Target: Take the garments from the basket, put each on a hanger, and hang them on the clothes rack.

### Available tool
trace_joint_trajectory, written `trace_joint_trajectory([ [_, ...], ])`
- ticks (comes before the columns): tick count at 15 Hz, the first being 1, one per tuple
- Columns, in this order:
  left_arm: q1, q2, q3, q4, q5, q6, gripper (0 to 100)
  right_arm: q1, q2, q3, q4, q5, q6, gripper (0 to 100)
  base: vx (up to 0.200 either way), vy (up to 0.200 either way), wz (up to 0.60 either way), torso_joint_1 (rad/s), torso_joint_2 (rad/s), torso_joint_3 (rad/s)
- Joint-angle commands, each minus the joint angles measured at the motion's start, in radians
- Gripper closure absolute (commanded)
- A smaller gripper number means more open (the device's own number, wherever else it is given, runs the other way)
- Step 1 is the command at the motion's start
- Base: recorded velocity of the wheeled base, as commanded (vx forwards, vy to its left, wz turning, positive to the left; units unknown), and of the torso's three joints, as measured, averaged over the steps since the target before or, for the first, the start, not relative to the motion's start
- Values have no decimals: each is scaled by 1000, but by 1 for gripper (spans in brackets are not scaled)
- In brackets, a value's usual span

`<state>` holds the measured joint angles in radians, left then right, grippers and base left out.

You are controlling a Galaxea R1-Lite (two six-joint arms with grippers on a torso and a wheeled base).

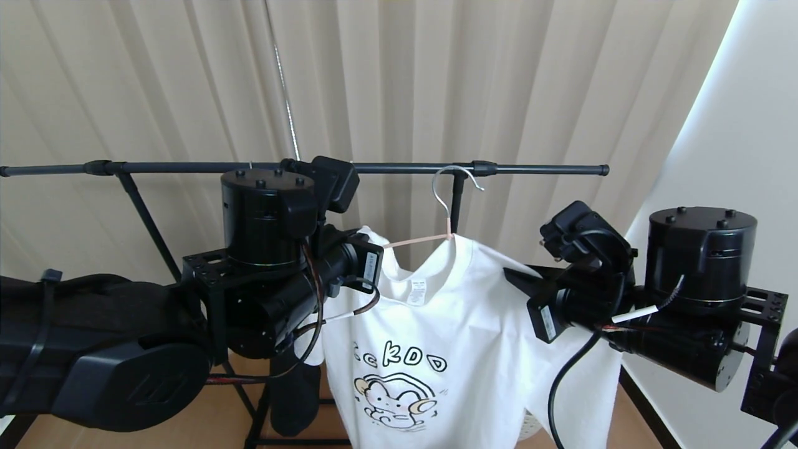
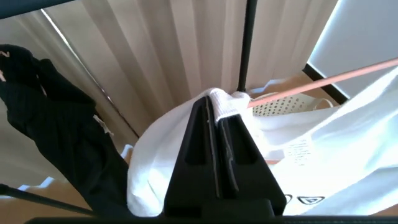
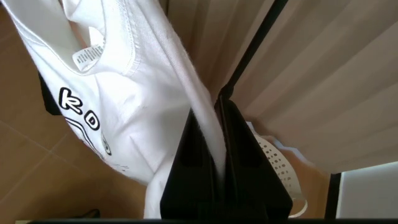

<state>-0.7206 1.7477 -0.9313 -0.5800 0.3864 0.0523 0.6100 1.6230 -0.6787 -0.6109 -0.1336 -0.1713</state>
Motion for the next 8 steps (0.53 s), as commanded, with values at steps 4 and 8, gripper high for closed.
trace_joint_trajectory([
  [4,-37,-11,-14,3,0,0,100,48,41,-2,-6,-29,68,100,0,0,0,0,0,0],
  [8,12,-16,-27,65,26,7,100,53,5,51,-79,-69,73,100,0,0,0,0,0,0],
])
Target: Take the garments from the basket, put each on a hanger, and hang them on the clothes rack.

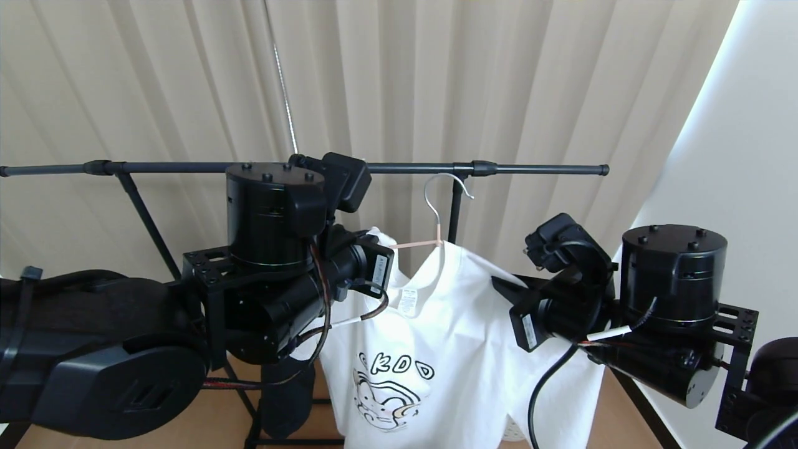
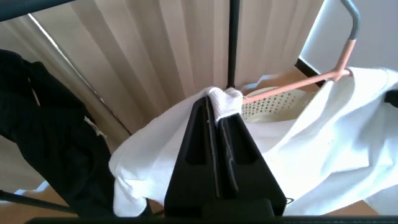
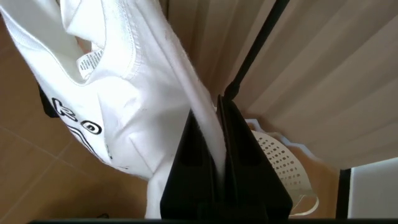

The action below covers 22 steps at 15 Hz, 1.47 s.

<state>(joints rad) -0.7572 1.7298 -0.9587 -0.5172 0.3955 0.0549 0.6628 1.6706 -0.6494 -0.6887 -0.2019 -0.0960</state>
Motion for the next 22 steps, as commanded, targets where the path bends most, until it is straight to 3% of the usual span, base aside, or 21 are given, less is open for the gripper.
trace_joint_trajectory([
  [1,68,14,-2,2,19,5,100,-3,-85,36,5,1,-2,100,0,0,0,0,0,0],
  [6,90,59,-28,-1,36,49,100,-8,-181,43,8,2,-2,100,0,0,0,0,0,0],
  [17,-20,5,-17,3,31,49,100,15,24,28,-107,-16,30,100,0,0,0,0,0,0],
  [22,-76,5,-26,6,32,48,100,20,124,30,-235,-24,65,100,0,0,0,0,0,0],
])
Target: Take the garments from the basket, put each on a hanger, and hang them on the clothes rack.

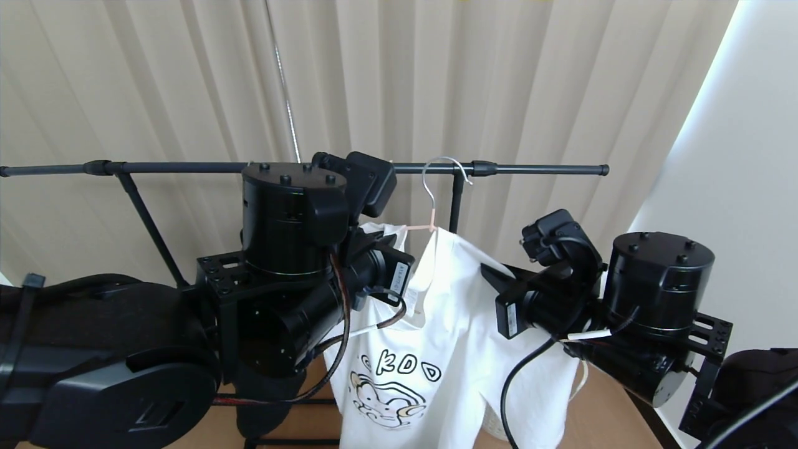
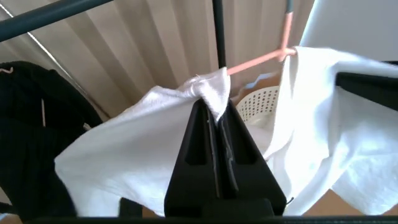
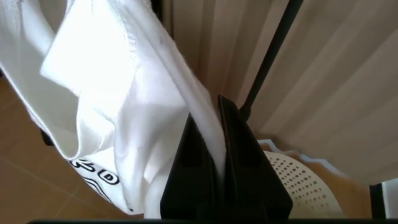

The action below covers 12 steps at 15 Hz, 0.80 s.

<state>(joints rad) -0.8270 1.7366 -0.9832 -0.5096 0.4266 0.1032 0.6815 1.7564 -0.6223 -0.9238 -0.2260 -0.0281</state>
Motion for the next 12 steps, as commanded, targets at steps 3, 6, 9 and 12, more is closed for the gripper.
trace_joint_trajectory([
  [3,-49,3,-18,2,0,0,100,30,91,-4,-63,-1,40,100,0,0,0,0,0,0],
  [6,-61,9,-28,2,0,0,100,30,104,9,-132,-1,66,100,0,0,0,0,0,0],
  [9,-57,4,-18,-4,1,-5,100,30,91,35,-179,0,97,100,0,0,0,0,0,0],
  [12,-55,1,5,-6,-6,1,100,29,68,41,-205,0,103,100,0,0,0,0,0,0],
])
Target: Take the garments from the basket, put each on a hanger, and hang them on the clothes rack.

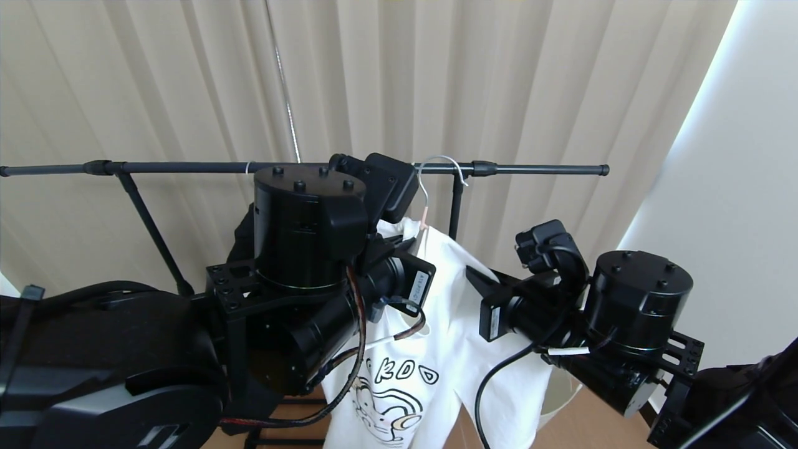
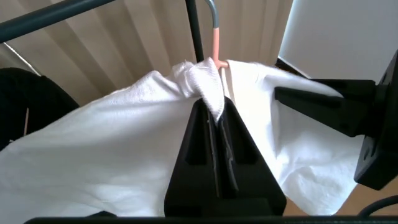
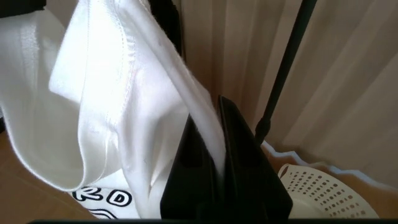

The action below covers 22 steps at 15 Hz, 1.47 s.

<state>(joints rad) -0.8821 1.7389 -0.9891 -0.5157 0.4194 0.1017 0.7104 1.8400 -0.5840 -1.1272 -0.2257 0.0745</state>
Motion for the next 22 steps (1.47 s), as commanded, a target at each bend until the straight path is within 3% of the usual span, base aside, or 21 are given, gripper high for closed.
trace_joint_trajectory([
  [1,0,-1,12,-1,-1,3,100,-2,-25,3,-2,0,8,100,0,0,0,0,0,0],
  [5,-3,4,26,0,-10,6,100,-2,-61,1,-2,3,11,100,0,0,0,0,0,0],
  [6,-3,4,29,0,-21,6,0,-2,-62,3,-2,3,13,100,0,0,0,0,0,0],
  [11,2,-47,67,-1,-28,-2,0,-11,-65,1,-3,6,15,100,0,0,0,0,0,0],
  [14,38,-183,152,-4,-102,-10,0,-52,-73,4,-3,8,15,100,0,0,0,0,0,0],
  [16,95,-259,199,-7,-128,-2,0,-80,-87,12,-2,49,13,100,0,0,0,0,0,0],
  [18,209,-331,256,-6,-280,0,0,-100,-105,23,-2,88,11,100,0,0,0,0,0,0],
  [21,479,-349,319,-7,-567,9,0,-151,-131,38,-2,146,10,100,0,0,0,0,0,0],
  [22,517,-349,325,-7,-614,9,0,-155,-136,43,-2,155,10,100,0,0,0,0,0,0],
])
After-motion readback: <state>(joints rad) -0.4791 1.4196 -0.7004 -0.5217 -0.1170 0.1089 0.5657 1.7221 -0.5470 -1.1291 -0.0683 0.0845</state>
